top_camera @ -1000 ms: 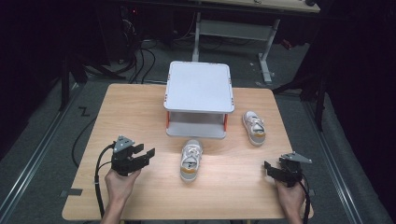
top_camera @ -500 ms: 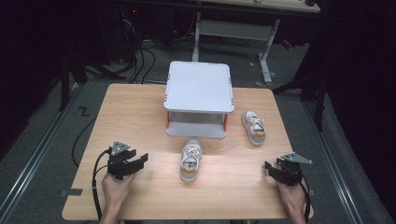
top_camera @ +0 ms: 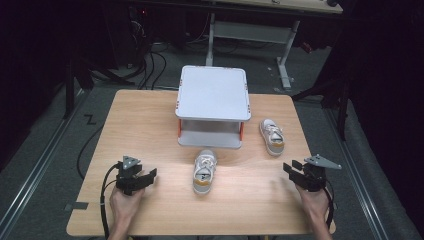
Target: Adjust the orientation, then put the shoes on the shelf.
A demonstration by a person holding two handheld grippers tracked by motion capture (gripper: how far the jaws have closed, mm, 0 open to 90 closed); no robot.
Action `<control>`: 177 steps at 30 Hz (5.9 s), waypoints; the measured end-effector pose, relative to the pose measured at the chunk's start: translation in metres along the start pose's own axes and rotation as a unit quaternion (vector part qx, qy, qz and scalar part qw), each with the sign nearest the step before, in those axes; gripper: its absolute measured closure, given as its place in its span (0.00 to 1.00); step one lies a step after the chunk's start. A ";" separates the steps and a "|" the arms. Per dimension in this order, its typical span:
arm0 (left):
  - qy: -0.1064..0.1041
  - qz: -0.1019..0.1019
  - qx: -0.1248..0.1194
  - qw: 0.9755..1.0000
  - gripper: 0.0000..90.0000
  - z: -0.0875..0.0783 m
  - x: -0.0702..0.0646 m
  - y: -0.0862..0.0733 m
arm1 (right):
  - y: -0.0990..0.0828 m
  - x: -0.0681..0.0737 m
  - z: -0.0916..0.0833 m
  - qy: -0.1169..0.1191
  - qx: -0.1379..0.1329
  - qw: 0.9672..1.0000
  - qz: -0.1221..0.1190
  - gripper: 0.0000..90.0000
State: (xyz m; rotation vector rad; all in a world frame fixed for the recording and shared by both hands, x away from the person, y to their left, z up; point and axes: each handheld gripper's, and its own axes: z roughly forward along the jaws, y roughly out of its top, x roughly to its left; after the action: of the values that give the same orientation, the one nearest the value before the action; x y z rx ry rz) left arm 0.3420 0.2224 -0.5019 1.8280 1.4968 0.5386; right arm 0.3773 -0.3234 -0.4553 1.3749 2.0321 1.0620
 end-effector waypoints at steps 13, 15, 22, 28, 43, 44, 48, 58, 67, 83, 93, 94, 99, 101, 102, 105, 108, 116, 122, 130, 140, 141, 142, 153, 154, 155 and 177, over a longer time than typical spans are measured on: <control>0.006 0.014 -0.016 1.000 0.40 0.002 -0.003 -0.005 | 0.067 -0.013 0.032 -0.023 0.018 1.000 -0.004 0.72; 0.007 0.015 -0.015 1.000 0.40 0.002 -0.003 -0.005 | 0.075 -0.019 0.042 -0.027 0.025 0.999 0.002 0.72; 0.007 0.018 -0.014 1.000 0.39 0.002 -0.003 -0.005 | 0.091 -0.028 0.072 -0.041 0.046 0.998 0.019 0.69; 0.006 0.017 -0.015 1.000 0.39 0.002 -0.003 -0.005 | 0.093 -0.029 0.095 -0.050 0.066 0.996 0.023 0.69; 0.008 0.019 -0.014 1.000 0.39 0.003 -0.004 -0.005 | 0.091 -0.031 0.104 -0.075 0.079 0.994 -0.004 0.85; 0.008 0.019 -0.014 1.000 0.38 0.003 -0.004 -0.005 | 0.091 -0.031 0.103 -0.077 0.081 0.994 -0.005 0.85; 0.008 0.018 -0.014 1.000 0.38 0.003 -0.004 -0.005 | 0.091 -0.027 0.104 -0.089 0.081 0.992 -0.023 0.88; 0.006 0.017 -0.014 1.000 0.38 0.003 -0.004 -0.004 | 0.091 -0.026 0.096 -0.116 0.087 0.989 -0.033 0.90; 0.005 0.015 -0.015 1.000 0.38 0.003 -0.003 -0.004 | 0.096 -0.015 0.066 -0.109 0.075 0.990 -0.048 0.90; 0.005 0.019 -0.014 1.000 0.38 0.003 -0.004 -0.004 | 0.076 0.047 0.015 -0.071 0.066 0.990 -0.101 0.90; 0.005 0.019 -0.014 1.000 0.38 0.003 -0.004 -0.004 | 0.056 0.089 0.004 -0.043 0.073 0.988 -0.128 0.90; 0.005 0.019 -0.015 1.000 0.38 0.003 -0.004 -0.004 | 0.055 0.093 0.004 -0.039 0.076 0.988 -0.131 0.90; 0.005 0.019 -0.014 1.000 0.38 0.003 -0.004 -0.004 | 0.050 0.113 0.008 -0.025 0.076 0.987 -0.142 0.90; 0.006 0.019 -0.014 1.000 0.38 0.003 -0.005 -0.004 | 0.051 0.119 0.010 -0.020 0.073 0.987 -0.144 0.90; 0.005 0.020 -0.014 1.000 0.38 0.003 -0.004 -0.004 | 0.051 0.123 0.012 -0.017 0.072 0.986 -0.146 0.90; 0.005 0.019 -0.015 1.000 0.38 0.003 -0.004 -0.004 | 0.052 0.134 0.018 -0.012 0.073 0.986 -0.151 0.90; 0.004 0.018 -0.015 1.000 0.38 0.003 -0.004 -0.005 | 0.051 0.141 0.029 -0.005 0.082 0.985 -0.151 0.90; 0.002 0.017 -0.015 1.000 0.38 0.003 -0.004 -0.005 | 0.052 0.154 0.045 -0.012 0.098 0.983 -0.157 0.90; 0.002 0.017 -0.015 1.000 0.38 0.003 -0.004 -0.004 | 0.054 0.165 0.051 -0.017 0.109 0.980 -0.163 0.89; 0.001 0.015 -0.015 1.000 0.38 0.003 -0.004 -0.004 | 0.053 0.168 0.052 0.015 0.124 0.979 -0.160 0.88; 0.001 0.015 -0.015 1.000 0.38 0.003 -0.004 -0.004 | 0.048 0.163 0.047 0.076 0.107 0.983 -0.128 0.82; 0.001 0.015 -0.015 1.000 0.38 0.003 -0.004 -0.004 | 0.048 0.162 0.046 0.080 0.106 0.983 -0.124 0.80; 0.001 0.015 -0.015 1.000 0.38 0.003 -0.004 -0.004 | 0.048 0.160 0.046 0.086 0.104 0.984 -0.118 0.78; 0.000 0.013 -0.016 1.000 0.38 0.003 -0.003 -0.004 | 0.042 0.134 0.036 0.118 0.045 0.990 -0.065 0.56; -0.001 0.014 -0.016 1.000 0.38 0.003 -0.003 -0.004 | 0.040 0.129 0.034 0.119 0.035 0.991 -0.057 0.55; 0.000 0.014 -0.015 1.000 0.38 0.003 -0.004 -0.004 | 0.039 0.124 0.033 0.116 0.026 0.992 -0.052 0.54; -0.013 0.002 -0.018 1.000 0.34 0.003 -0.002 -0.004 | -0.028 -0.001 0.037 -0.058 0.043 0.996 0.049 0.46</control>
State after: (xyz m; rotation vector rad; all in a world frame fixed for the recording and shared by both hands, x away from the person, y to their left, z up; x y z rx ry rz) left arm 0.3409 0.2198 -0.5066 1.8040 1.4582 0.5393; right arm 0.3891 -0.3178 -0.5003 1.5568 1.9632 0.9219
